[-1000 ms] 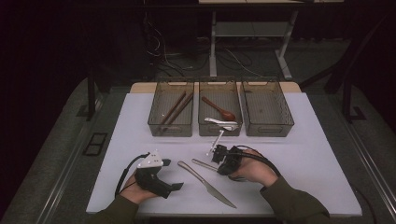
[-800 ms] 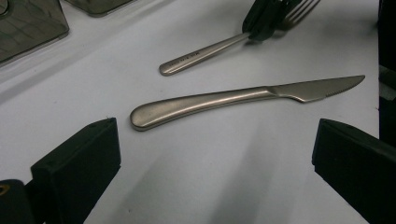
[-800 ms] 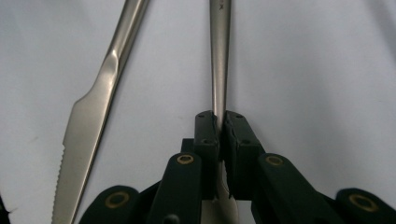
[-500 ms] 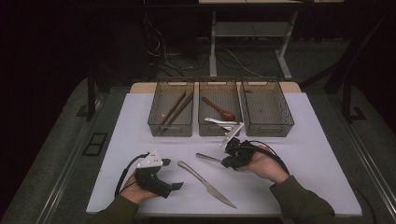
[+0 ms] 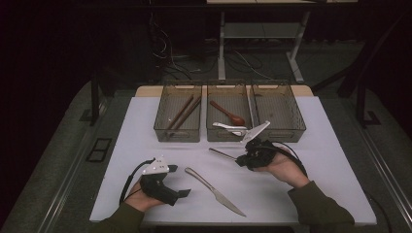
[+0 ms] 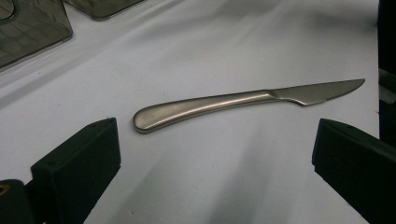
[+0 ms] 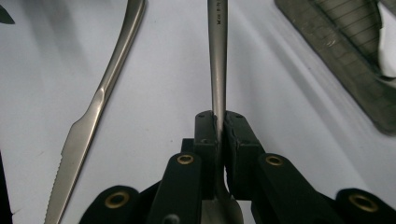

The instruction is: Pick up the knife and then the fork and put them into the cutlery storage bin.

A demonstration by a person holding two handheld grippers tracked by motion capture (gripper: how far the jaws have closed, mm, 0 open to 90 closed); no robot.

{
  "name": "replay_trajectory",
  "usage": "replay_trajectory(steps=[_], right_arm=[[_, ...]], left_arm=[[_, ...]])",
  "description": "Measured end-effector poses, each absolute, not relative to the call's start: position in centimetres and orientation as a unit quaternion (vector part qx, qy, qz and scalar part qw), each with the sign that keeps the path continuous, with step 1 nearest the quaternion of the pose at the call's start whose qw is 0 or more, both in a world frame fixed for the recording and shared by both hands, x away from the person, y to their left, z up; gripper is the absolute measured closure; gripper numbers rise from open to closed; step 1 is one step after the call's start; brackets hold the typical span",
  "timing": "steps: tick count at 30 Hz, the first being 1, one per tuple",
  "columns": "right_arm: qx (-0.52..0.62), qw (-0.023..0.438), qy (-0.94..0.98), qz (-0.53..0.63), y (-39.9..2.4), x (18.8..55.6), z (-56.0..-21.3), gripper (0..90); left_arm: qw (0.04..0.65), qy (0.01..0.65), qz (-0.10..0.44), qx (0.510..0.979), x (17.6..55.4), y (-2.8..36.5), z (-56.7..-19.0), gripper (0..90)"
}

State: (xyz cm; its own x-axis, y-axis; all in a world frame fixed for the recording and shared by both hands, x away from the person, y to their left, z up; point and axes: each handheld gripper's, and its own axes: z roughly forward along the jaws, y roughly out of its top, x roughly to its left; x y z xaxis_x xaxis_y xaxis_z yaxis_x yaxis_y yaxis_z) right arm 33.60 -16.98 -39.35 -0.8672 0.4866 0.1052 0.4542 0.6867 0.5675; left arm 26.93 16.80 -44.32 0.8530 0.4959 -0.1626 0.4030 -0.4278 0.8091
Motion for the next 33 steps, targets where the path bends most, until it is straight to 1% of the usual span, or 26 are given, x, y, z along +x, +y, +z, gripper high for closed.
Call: replay_trajectory(steps=[9,22,33], right_arm=[[0.273,0.037,0.903,0.329,-18.7,34.0,-38.2,83.7],[0.313,0.074,0.871,0.372,-23.1,35.3,-35.8,83.7],[0.343,0.105,0.855,0.374,-25.8,36.6,-35.0,83.7]], left_arm=[[0.467,0.268,0.050,0.841,27.0,16.8,-44.3,0.2],[0.467,0.268,0.050,0.841,27.0,16.9,-44.4,0.2],[0.466,0.270,0.049,0.841,27.1,16.8,-44.4,0.2]])
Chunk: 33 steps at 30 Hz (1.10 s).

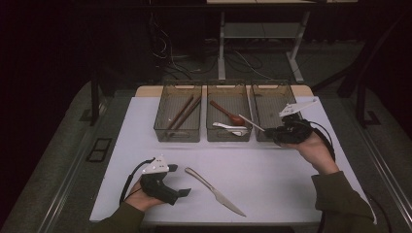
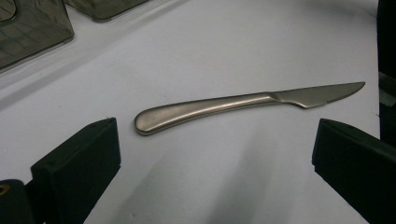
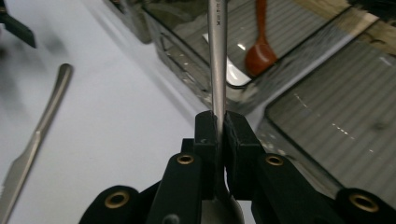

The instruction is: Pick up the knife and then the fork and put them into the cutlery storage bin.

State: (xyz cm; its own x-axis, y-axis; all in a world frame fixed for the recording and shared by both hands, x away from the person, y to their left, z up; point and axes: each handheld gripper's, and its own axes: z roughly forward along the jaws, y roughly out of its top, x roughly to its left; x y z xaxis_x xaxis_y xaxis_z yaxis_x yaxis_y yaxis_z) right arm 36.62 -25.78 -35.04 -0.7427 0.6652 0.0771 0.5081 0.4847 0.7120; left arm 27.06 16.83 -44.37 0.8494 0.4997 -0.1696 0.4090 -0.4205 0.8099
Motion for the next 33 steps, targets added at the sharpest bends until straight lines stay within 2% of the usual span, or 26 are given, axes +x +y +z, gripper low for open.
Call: replay_trajectory(steps=[13,24,33], right_arm=[[0.396,0.161,0.840,0.334,-28.9,39.8,-34.8,83.7],[0.437,0.156,0.834,0.300,-30.1,43.4,-35.3,83.7],[0.464,0.132,0.831,0.276,-30.1,46.0,-37.0,83.6]], left_arm=[[0.465,0.271,0.050,0.841,27.0,16.8,-44.4,0.3],[0.464,0.271,0.050,0.842,27.1,16.7,-44.4,0.3],[0.464,0.271,0.050,0.842,27.0,16.7,-44.4,0.3]])
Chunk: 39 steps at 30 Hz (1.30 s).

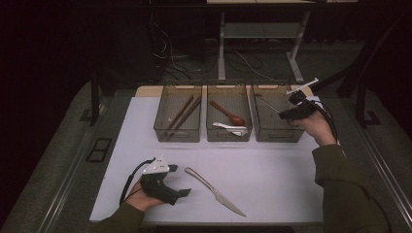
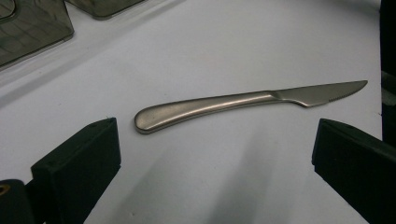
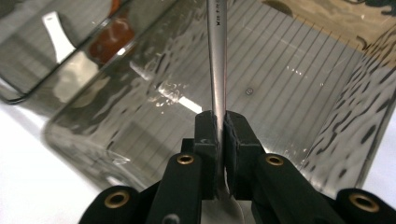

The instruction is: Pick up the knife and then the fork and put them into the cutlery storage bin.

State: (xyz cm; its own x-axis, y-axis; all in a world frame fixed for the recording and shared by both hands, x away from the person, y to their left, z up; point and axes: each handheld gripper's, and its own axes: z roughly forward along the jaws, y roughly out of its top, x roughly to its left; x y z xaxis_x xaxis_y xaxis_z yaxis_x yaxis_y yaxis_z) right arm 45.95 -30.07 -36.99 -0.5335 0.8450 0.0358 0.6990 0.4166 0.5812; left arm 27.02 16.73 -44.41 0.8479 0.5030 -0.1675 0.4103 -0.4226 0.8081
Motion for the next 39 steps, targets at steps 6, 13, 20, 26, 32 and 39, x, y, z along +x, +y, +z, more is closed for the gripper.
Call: replay_trajectory(steps=[6,13,20,26,32,39], right_arm=[[0.473,0.120,0.833,0.260,-29.8,47.1,-38.2,83.6],[0.477,0.112,0.838,0.241,-29.3,47.7,-39.3,83.5],[0.480,0.121,0.835,0.241,-29.2,47.9,-39.6,76.9],[0.483,0.118,0.821,0.279,-29.6,47.1,-38.7,56.7],[0.475,0.117,0.804,0.338,-29.9,45.1,-37.1,44.4],[0.454,0.110,0.787,0.402,-30.0,42.1,-36.1,32.8]], left_arm=[[0.463,0.270,0.050,0.842,27.0,16.8,-44.4,0.3],[0.463,0.270,0.049,0.843,27.0,16.7,-44.4,0.3],[0.463,0.269,0.049,0.843,27.0,16.8,-44.4,0.3],[0.463,0.272,0.049,0.842,26.9,16.8,-44.3,0.4],[0.464,0.276,0.050,0.841,26.9,17.0,-44.2,6.3],[0.464,0.284,0.047,0.838,26.9,17.2,-43.9,21.6]])
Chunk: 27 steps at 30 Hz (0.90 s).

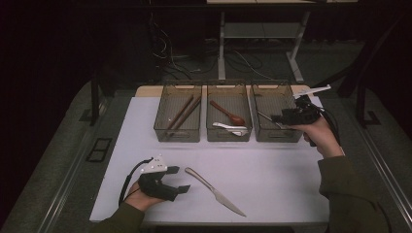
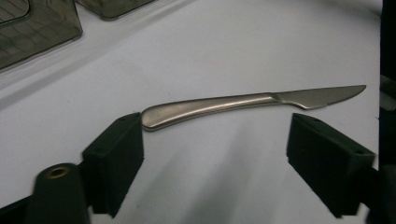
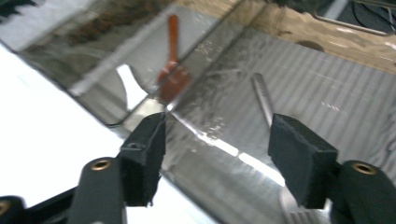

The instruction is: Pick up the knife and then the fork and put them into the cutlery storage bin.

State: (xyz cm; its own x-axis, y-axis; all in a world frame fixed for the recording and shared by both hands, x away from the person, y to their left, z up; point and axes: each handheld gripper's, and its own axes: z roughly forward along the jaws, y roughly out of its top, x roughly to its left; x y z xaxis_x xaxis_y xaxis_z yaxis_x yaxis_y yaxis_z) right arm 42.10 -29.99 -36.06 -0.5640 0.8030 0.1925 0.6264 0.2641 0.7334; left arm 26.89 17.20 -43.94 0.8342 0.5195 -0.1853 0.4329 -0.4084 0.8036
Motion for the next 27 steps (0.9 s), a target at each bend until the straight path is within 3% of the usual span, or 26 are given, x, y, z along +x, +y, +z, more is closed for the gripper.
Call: replay_trajectory(steps=[7,11,19,21,27], right_arm=[[0.443,0.132,0.774,0.432,-29.6,39.1,-36.2,21.5],[0.436,0.138,0.771,0.442,-29.4,37.7,-36.7,19.4],[0.397,0.142,0.792,0.442,-28.1,34.1,-38.7,16.1],[0.393,0.139,0.795,0.440,-27.9,33.4,-39.3,16.1],[0.382,0.138,0.802,0.438,-27.5,31.1,-41.0,16.1]], left_arm=[[0.460,0.275,0.042,0.843,26.7,17.0,-43.7,42.3],[0.459,0.271,0.029,0.846,26.7,16.8,-43.7,53.2],[0.448,0.252,0.010,0.858,26.8,15.6,-43.6,83.9],[0.444,0.244,0.006,0.862,26.8,15.3,-43.6,88.6],[0.445,0.228,0.002,0.866,26.5,14.3,-43.4,88.7]])
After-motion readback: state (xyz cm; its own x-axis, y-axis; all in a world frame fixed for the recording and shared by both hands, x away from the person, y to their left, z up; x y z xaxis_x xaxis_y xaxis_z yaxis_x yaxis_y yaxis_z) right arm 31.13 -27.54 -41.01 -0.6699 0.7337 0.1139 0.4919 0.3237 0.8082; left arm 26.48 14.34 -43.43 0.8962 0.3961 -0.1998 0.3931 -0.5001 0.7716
